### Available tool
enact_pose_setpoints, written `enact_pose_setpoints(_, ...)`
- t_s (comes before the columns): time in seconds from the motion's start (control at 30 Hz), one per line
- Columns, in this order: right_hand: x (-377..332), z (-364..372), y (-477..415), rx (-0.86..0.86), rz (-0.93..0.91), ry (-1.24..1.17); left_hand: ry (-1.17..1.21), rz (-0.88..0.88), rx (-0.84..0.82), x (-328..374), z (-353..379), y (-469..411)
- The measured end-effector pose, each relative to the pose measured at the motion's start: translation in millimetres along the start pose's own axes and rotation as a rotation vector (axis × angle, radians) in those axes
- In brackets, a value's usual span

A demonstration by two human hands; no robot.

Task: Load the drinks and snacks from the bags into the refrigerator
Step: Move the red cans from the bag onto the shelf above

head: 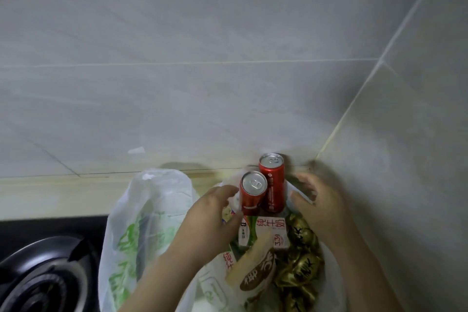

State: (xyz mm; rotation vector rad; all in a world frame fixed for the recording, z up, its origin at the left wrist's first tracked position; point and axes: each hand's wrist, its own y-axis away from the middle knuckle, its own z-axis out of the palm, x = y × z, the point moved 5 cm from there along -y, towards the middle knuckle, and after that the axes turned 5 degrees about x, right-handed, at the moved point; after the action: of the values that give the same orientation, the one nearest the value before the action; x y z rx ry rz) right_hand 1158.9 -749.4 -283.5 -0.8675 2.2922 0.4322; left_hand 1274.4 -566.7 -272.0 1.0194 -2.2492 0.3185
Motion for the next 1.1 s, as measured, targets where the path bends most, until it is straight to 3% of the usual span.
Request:
enact_pose_setpoints(0.33, -11, 24, -54, 0.061, -0.024, -0.013, 0.015, 0.116, -0.001, 11, 23, -40)
enact_pose_setpoints(0.6, -14, 38, -75, 0.072, 0.045, -0.048, -0.001, 0.075, 0.028, 2, 42, -50)
enact_pose_setpoints(1.1, 14, 37, -26, -0.037, -0.026, -0.223, 0.061, 0.015, 0.093, -9, 50, -52)
